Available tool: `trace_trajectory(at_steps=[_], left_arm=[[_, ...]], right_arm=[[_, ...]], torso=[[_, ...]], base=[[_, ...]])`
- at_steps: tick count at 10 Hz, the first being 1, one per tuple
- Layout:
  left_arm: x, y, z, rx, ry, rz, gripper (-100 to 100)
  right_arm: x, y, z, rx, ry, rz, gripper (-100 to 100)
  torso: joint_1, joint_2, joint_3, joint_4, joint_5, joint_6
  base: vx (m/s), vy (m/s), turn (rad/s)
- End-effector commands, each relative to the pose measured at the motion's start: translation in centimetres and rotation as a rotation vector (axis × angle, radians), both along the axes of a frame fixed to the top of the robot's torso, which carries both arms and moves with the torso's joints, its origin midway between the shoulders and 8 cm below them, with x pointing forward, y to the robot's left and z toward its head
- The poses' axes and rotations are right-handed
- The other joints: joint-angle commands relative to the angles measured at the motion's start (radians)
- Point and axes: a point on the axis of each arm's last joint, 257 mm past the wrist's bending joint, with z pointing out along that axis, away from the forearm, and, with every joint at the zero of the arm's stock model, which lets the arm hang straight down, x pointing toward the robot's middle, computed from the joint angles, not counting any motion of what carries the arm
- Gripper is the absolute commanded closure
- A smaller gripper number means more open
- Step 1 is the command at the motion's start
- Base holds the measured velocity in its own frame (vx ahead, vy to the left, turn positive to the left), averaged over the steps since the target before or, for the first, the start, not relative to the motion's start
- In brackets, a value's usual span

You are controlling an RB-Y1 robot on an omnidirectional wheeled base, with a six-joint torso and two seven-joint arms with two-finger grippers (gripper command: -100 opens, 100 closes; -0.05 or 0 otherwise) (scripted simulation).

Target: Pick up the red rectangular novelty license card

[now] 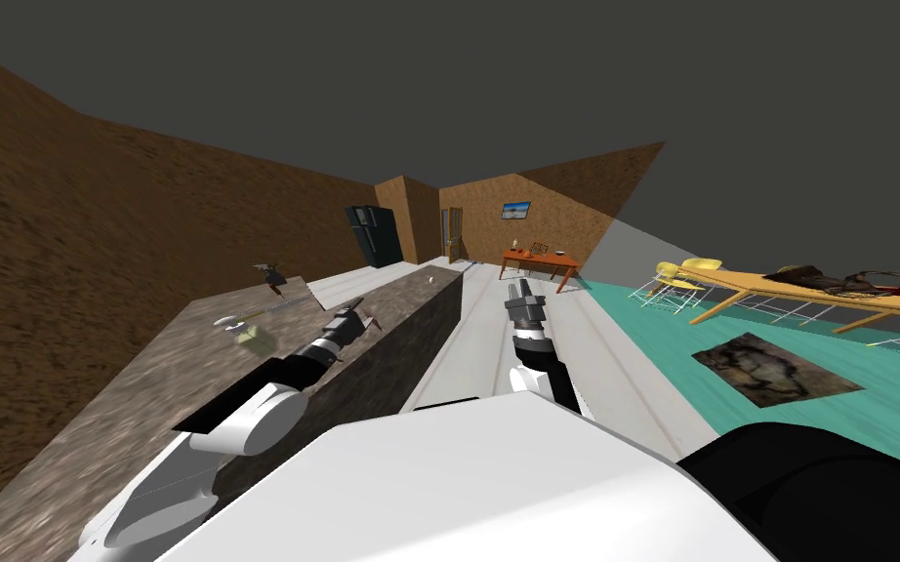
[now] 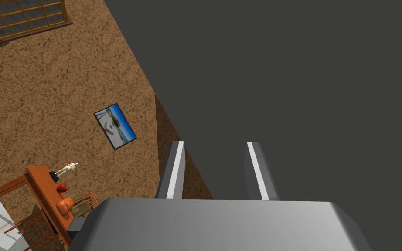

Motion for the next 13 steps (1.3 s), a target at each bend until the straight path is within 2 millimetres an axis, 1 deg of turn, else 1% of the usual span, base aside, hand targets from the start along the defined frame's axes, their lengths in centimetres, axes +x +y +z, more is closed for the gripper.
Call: trace_trajectory(at_steps=[1, 2, 4, 5, 6, 7, 8, 10, 11, 13], left_arm=[[-0.1, 0.0, -1.0, 0.008, 0.039, -0.003, -100], [-0.1, 0.4, -1.6, 0.029, 0.078, -0.017, -100], [-0.2, 0.3, -2.8, 0.037, 0.124, -0.019, -100], [-0.3, 0.8, -3.6, 0.059, 0.169, -0.033, -100], [-0.4, 0.8, -4.3, 0.065, 0.196, -0.034, -100], [-0.5, 0.8, -4.6, 0.067, 0.21, -0.034, -100], [-0.6, 1.2, -5.1, 0.088, 0.243, -0.048, -100], [-1.0, 1.3, -6.4, 0.098, 0.294, -0.05, -100], [-1.2, 1.8, -6.8, 0.12, 0.331, -0.063, -100], [-1.6, 1.8, -8.0, 0.129, 0.378, -0.066, -100]], right_arm=[[0.0, 0.0, 0.0, 0.0, 0.0, 0.0, 0], [0.0, 0.0, 0.0, 0.0, 0.0, 0.0, 0], [0.0, 0.0, 0.0, 0.0, 0.0, 0.0, 0], [0.0, 0.0, 0.0, 0.0, 0.0, 0.0, 0], [0.0, 0.0, 0.0, 0.0, 0.0, 0.0, 0], [0.0, 0.0, 0.0, 0.0, 0.0, 0.0, 0], [0.0, 0.0, 0.0, 0.0, 0.0, 0.0, 0], [0.0, 0.0, 0.0, 0.0, 0.0, 0.0, 0], [0.0, 0.0, 0.0, 0.0, 0.0, 0.0, 0], [0.0, 0.0, 0.0, 0.0, 0.0, 0.0, 0]], torso=[[0.0, 0.0, 0.0, 0.0, 0.0, 0.0], [0.001, 0.0, 0.0, 0.0, 0.0, 0.0], [0.0, 0.0, 0.0, 0.0, 0.0, 0.0], [0.001, 0.0, 0.0, 0.0, 0.0, 0.0], [0.001, -0.001, 0.0, 0.0, 0.0, 0.0], [0.001, -0.001, 0.0, 0.0, 0.0, 0.0], [0.001, 0.0, 0.0, 0.0, 0.0, 0.0], [0.001, -0.001, -0.001, 0.0, 0.0, 0.0], [0.001, -0.001, 0.0, 0.0, 0.0, 0.0], [0.001, -0.001, -0.001, 0.0, 0.0, 0.0]], base=[[-0.001, -0.012, 0.017], [0.007, -0.028, -0.125], [0.002, -0.015, -0.026], [0.015, -0.023, -0.119], [0.013, -0.02, -0.074], [0.005, -0.009, 0.009], [0.017, -0.021, -0.117], [0.016, -0.012, -0.025], [0.02, -0.014, -0.128], [0.02, -0.008, -0.022]])
